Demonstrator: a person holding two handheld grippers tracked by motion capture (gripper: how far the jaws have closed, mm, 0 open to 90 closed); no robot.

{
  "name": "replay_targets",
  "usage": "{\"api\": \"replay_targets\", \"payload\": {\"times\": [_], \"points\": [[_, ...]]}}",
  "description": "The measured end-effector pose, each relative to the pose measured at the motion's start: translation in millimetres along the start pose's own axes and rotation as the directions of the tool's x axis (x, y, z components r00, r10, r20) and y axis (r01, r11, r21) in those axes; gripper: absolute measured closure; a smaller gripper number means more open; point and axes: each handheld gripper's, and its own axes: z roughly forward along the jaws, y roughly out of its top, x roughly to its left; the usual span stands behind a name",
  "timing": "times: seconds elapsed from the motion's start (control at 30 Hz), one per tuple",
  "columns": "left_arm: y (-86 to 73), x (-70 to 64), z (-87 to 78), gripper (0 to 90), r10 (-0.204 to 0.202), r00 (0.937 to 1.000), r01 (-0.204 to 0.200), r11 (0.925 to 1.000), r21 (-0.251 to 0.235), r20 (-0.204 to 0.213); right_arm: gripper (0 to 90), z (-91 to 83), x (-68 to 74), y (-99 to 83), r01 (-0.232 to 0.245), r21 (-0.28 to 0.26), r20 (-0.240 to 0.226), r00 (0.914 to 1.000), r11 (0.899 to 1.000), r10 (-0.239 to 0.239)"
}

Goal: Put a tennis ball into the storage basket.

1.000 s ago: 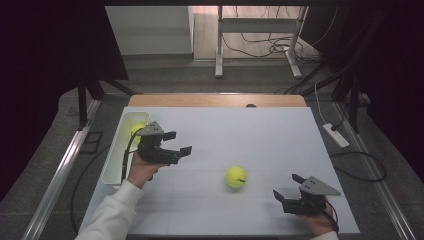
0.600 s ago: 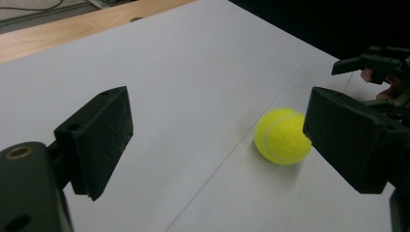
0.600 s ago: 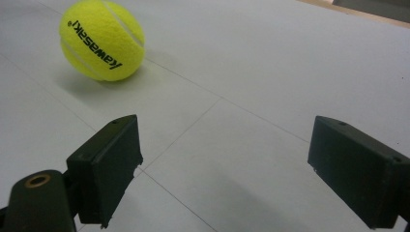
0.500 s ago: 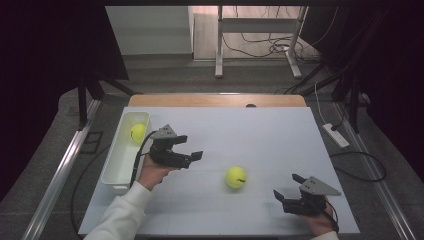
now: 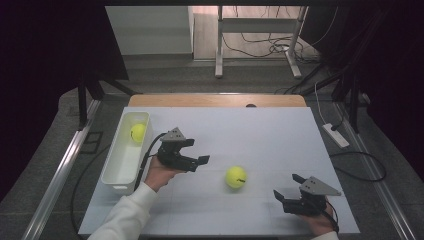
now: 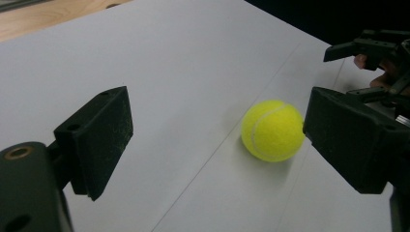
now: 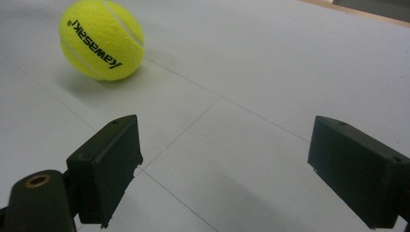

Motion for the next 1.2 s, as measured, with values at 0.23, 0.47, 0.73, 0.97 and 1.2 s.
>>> {"api": "replay_targets", "payload": {"times": [0.23, 0.47, 0.73, 0.97, 1.2], "points": [[0.6, -4.3, 8.8, 11.2, -0.002, 0.9999, 0.002, 1.0, 0.008, 0.011, 11.3, -0.4, -0.2, -0.4, -0.003, -0.002, -0.002, 1.0, 1.0, 0.003], [1.7, -9.9, 18.9, 11.2, 0.007, 0.9994, -0.008, 0.9998, 0.019, 0.033, 11.3, -0.4, -0.3, -0.5, -0.001, -0.002, -0.002, 1.0, 1.0, 0.001], [1.7, -17.2, 31.2, 10.8, 0.013, 0.9984, -0.015, 0.9994, 0.03, 0.055, 11.3, -0.5, -0.5, -0.7, 0.0, -0.002, -0.003, 1.0, 1.0, 0.0], [0.0, -24.3, 42.7, 10.7, 0.023, 0.9967, -0.027, 0.9984, 0.049, 0.078, 11.3, -0.6, -0.8, -0.8, -0.001, -0.003, -0.002, 1.0, 1.0, 0.001], [-2.4, -33.2, 56.3, 9.0, 0.037, 0.9953, -0.045, 0.9954, 0.085, 0.09, 11.3, -0.4, -0.8, -0.8, 0.0, -0.001, 0.0, 1.0, 1.0, 0.0]]}}
